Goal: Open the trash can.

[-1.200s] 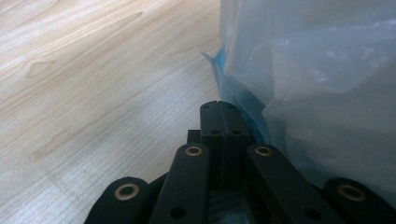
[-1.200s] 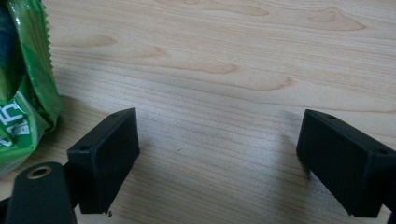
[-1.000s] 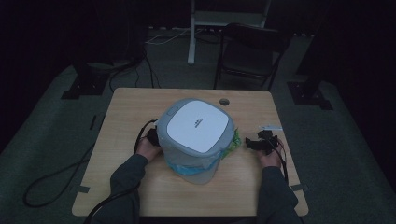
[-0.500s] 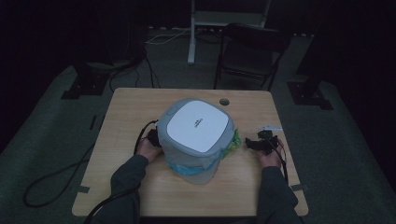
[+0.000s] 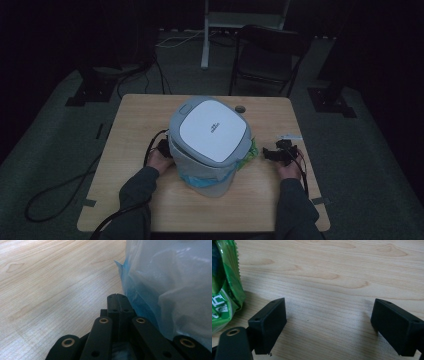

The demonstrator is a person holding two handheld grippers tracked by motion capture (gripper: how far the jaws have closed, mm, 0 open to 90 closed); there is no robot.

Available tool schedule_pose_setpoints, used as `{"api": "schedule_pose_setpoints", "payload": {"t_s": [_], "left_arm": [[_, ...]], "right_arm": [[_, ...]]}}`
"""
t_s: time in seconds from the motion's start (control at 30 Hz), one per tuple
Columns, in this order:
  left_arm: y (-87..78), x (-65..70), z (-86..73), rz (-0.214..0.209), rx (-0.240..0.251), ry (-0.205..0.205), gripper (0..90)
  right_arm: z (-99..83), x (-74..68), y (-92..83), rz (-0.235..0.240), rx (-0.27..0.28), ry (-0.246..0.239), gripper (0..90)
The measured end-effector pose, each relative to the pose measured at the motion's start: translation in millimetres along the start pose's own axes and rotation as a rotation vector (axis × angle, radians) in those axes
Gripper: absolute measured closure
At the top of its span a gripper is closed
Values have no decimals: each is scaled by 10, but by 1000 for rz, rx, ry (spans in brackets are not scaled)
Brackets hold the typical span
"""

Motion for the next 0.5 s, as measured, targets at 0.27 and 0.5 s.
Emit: {"api": "schedule_pose_setpoints", "payload": {"t_s": [0.27, 0.5], "left_arm": [[30, 10, -11, 12, -1, -3, 900], [28, 8, -14, 15, -9, 6, 900]], "right_arm": [[0, 0, 0, 0, 0, 0, 121], [0, 0, 0, 0, 0, 0, 121]]}}
Point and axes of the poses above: each handheld gripper's, and its own axes: y roughly forward along the jaws, z roughly out of its top, x roughly to its right, the point moved 2 cm from there along y, roughly forward along the jaws, and after that the axes turned 12 degrees about -x, right-handed, at the moved point
